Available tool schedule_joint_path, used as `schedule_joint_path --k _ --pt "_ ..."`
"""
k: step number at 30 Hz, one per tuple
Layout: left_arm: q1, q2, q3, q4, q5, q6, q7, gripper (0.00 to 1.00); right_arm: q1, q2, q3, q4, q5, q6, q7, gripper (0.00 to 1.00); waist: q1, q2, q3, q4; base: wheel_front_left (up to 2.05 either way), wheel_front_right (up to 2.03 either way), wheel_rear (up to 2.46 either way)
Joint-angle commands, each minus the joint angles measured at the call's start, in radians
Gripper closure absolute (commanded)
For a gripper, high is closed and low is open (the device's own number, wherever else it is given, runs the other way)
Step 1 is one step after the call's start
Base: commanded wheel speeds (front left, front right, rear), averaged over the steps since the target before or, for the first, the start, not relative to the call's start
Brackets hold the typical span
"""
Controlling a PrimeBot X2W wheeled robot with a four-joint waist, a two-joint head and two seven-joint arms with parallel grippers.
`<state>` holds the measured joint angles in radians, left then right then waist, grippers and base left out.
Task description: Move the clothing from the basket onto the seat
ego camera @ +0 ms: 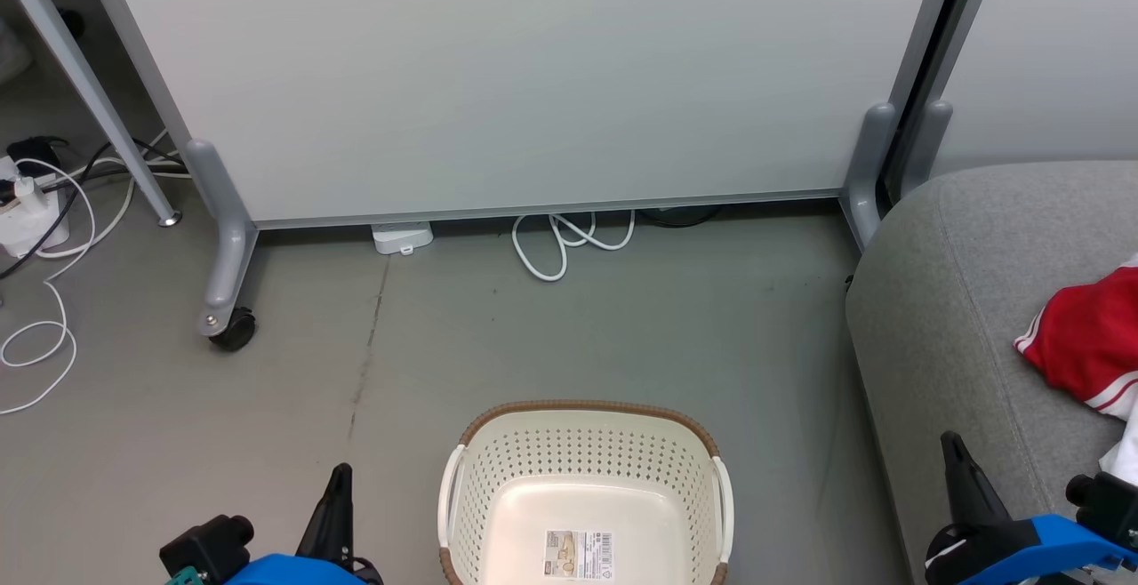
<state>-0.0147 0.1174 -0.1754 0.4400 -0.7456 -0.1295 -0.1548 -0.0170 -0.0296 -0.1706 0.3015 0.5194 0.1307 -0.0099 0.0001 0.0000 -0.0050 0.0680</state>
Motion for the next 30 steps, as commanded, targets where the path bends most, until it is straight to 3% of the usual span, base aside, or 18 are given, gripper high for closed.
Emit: schedule_joint_path --k 1,30 --pt "-0.033 -0.001 0.016 -0.023 -0.036 0.0 0.008 1.0 -0.03 -0.01 0.002 -0.019 0.045 0.0 0.003 1.0 0.0 0.0 0.0 -0.001 0.0 0.0 0.0" --pt "-0.06 -0.022 0.117 -0.09 -0.354 -0.001 0.104 1.0 -0.057 -0.016 0.023 -0.035 0.443 0.0 0.05 1.0 0.0 0.0 0.002 -0.02 0.0 0.0 0.0"
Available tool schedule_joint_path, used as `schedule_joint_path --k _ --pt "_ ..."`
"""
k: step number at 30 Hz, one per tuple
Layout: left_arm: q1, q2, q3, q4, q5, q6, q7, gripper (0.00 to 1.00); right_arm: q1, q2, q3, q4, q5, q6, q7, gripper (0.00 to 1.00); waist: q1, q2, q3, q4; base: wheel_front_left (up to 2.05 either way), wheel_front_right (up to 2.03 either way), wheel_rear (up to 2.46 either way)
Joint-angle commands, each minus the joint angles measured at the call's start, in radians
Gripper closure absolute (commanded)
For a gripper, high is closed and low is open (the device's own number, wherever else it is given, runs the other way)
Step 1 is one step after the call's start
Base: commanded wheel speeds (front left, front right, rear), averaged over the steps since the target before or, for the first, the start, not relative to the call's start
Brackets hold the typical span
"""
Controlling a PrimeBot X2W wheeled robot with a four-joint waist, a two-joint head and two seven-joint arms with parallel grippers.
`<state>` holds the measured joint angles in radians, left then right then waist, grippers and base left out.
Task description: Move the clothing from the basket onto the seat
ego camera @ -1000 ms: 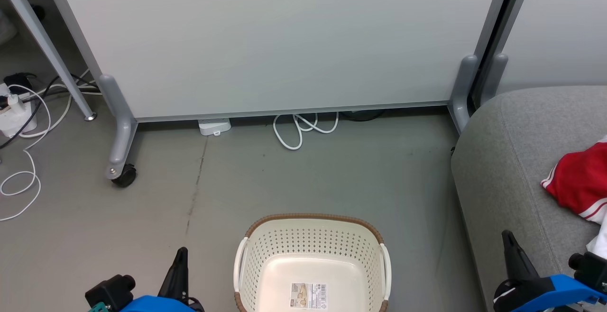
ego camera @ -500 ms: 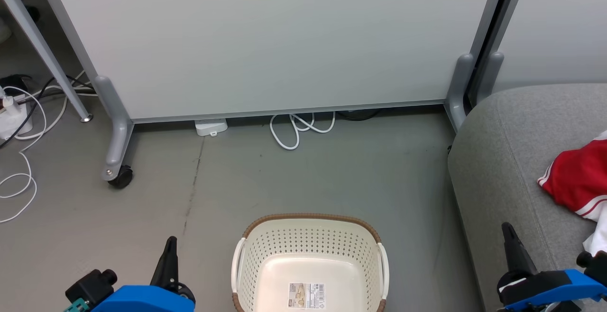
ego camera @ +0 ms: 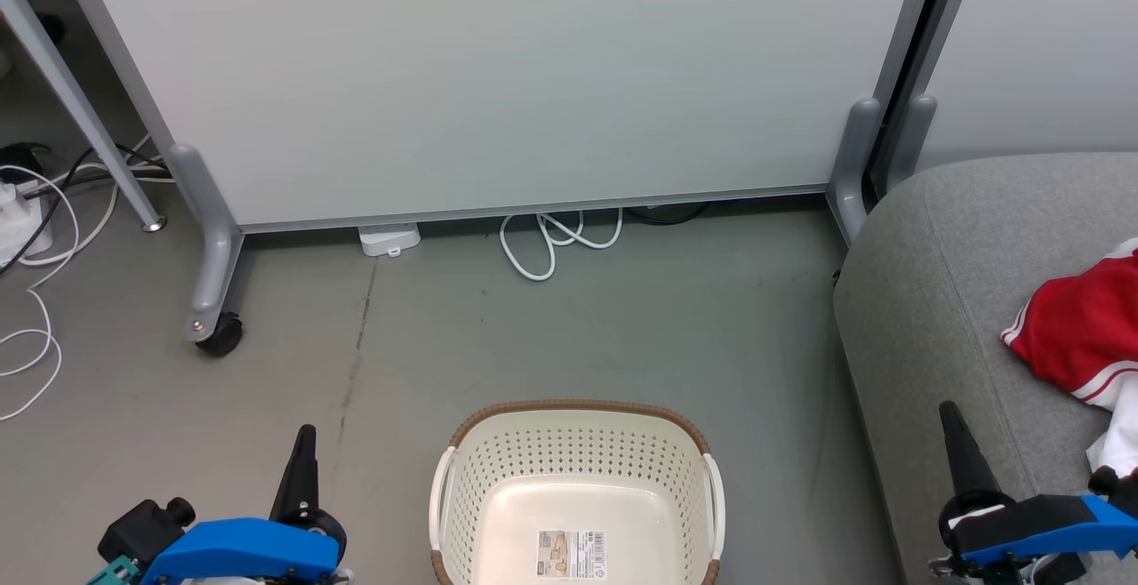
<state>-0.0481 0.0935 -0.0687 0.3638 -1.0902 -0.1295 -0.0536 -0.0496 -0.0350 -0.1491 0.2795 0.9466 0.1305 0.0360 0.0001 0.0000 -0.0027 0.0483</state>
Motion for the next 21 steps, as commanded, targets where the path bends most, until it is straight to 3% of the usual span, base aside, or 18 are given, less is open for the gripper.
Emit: schedule_joint_path --k 1,21 --pt "-0.027 0.001 0.014 -0.016 -0.02 -0.001 0.006 1.0 -0.025 -0.01 0.002 -0.014 0.027 0.0 0.005 1.0 0.0 0.0 0.0 -0.001 0.0 0.0 0.0" --pt "-0.042 -0.014 0.074 -0.056 -0.204 -0.001 0.063 1.0 -0.04 -0.013 0.014 -0.023 0.26 0.0 0.032 1.0 -0.0001 0.0 0.002 -0.015 0.0 0.0 0.0"
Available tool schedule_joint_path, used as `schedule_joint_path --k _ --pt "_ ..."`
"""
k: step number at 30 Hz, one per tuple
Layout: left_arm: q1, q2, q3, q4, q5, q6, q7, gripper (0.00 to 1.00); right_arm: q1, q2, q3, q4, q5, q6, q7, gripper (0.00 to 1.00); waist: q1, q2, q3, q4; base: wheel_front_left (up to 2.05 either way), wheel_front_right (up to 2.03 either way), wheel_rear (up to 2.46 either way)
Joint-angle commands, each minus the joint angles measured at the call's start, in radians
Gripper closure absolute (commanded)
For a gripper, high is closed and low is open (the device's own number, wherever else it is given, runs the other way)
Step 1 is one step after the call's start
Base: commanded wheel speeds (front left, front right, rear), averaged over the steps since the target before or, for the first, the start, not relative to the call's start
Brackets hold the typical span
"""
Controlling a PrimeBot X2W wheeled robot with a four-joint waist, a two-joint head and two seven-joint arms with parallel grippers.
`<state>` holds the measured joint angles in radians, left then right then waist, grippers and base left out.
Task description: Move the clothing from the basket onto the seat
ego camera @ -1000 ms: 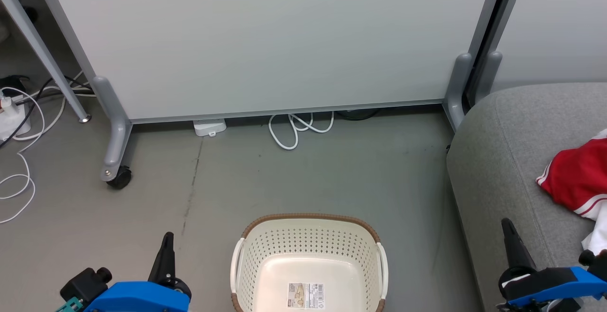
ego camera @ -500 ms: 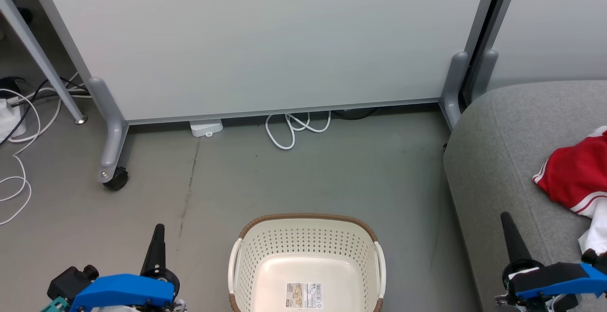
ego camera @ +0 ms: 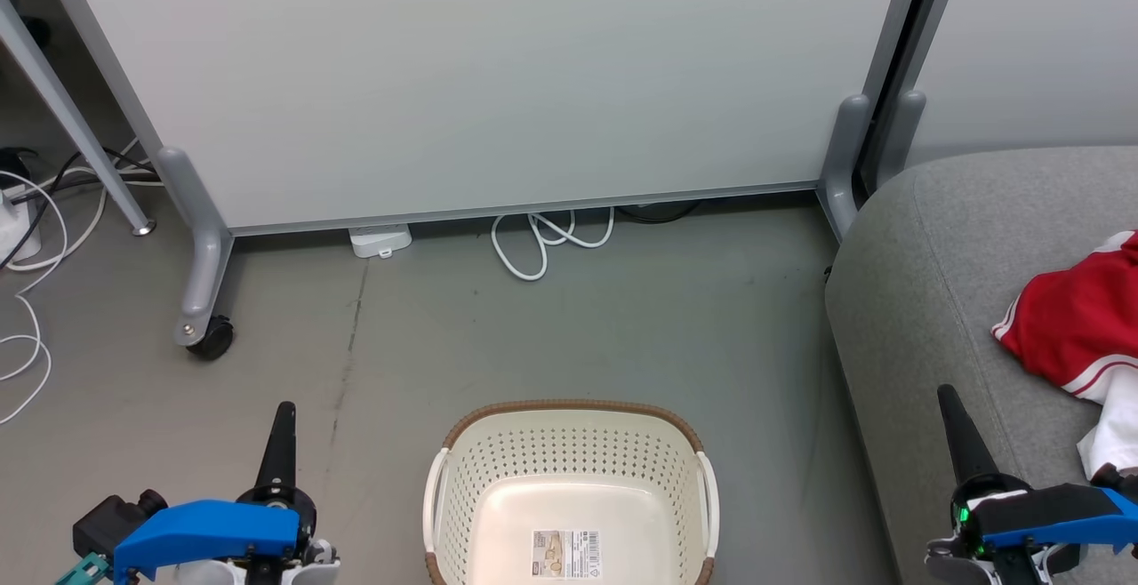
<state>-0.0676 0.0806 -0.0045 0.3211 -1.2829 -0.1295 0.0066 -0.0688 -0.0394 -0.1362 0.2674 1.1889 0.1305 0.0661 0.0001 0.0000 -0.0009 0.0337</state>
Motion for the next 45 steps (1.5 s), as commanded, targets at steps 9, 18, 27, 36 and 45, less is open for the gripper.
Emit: schedule_joint_path --k 9,18,27,36,45 --pt "-0.028 -0.006 0.032 -0.027 -0.081 -0.001 0.025 1.0 -0.026 -0.01 0.006 -0.014 0.103 0.0 0.011 1.0 -0.0001 0.0 0.001 -0.006 0.0 0.0 0.0" --pt "-0.032 -0.011 0.053 -0.041 -0.145 -0.002 0.045 1.0 -0.033 -0.011 0.011 -0.017 0.184 0.0 0.022 1.0 -0.0001 0.0 0.001 -0.012 0.0 0.0 0.0" --pt "-0.038 -0.017 0.078 -0.055 -0.216 -0.002 0.068 1.0 -0.037 -0.012 0.015 -0.02 0.275 0.0 0.031 1.0 -0.0001 0.0 0.002 -0.019 0.0 0.0 0.0" --pt "-0.043 -0.021 0.094 -0.065 -0.265 -0.002 0.083 1.0 -0.039 -0.013 0.019 -0.022 0.337 0.0 0.04 1.0 -0.0001 0.0 0.003 -0.025 0.0 0.0 0.0" --pt "-0.044 -0.025 0.112 -0.076 -0.316 -0.002 0.1 1.0 -0.044 -0.013 0.022 -0.024 0.402 0.0 0.047 1.0 -0.0001 0.0 0.004 -0.031 0.0 0.0 0.0"
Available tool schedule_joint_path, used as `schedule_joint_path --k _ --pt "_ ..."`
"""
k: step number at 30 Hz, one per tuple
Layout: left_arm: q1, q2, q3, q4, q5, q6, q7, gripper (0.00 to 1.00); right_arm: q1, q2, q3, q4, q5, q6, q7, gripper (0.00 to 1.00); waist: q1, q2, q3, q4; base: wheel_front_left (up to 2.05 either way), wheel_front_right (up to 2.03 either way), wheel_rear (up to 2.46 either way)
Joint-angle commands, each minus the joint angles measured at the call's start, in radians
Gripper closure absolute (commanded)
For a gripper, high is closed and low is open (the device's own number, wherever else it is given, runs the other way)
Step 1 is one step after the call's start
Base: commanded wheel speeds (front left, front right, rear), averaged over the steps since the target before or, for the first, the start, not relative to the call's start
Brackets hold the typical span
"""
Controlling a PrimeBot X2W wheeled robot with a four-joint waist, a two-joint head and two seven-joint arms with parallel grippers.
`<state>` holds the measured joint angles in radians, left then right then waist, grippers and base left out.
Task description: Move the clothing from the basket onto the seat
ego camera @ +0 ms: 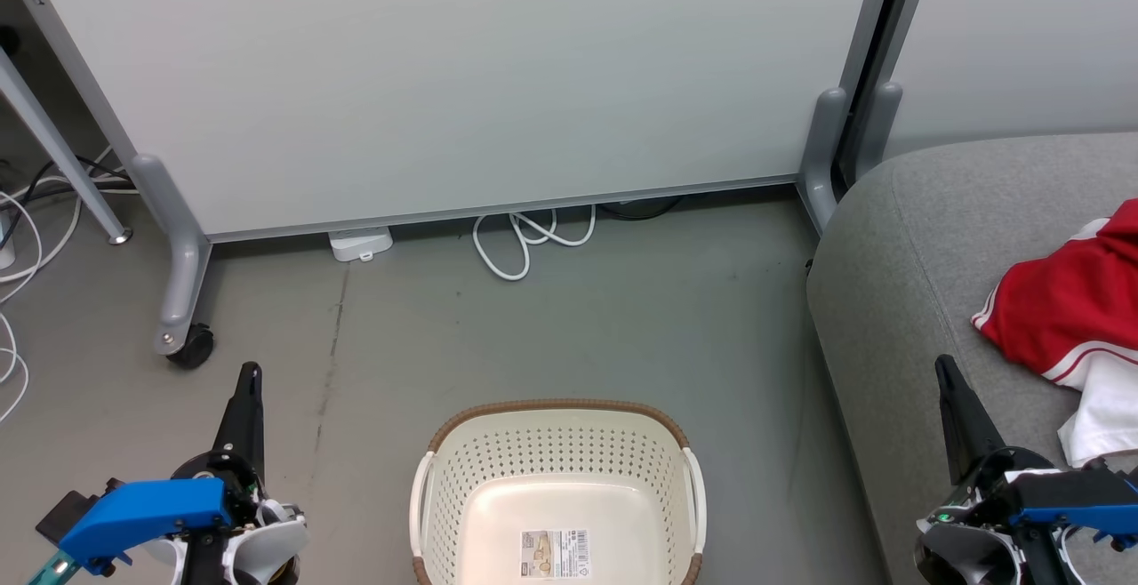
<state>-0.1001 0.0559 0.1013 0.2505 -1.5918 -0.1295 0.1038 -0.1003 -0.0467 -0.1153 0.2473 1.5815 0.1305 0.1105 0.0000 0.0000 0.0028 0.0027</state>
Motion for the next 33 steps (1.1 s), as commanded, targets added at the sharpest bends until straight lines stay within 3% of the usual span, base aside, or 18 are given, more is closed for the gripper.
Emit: schedule_joint_path --k 1,33 --pt "-0.012 -0.001 0.008 -0.007 -0.013 -0.002 0.004 1.0 -0.013 -0.006 0.001 -0.004 0.015 0.0 0.003 1.0 0.0 0.0 0.0 0.0 0.0 0.0 0.0" --pt "-0.013 -0.004 0.014 -0.009 -0.021 -0.002 0.011 1.0 -0.013 -0.006 0.002 -0.004 0.033 0.0 0.005 1.0 0.0 0.0 0.0 -0.003 0.0 0.0 0.0"
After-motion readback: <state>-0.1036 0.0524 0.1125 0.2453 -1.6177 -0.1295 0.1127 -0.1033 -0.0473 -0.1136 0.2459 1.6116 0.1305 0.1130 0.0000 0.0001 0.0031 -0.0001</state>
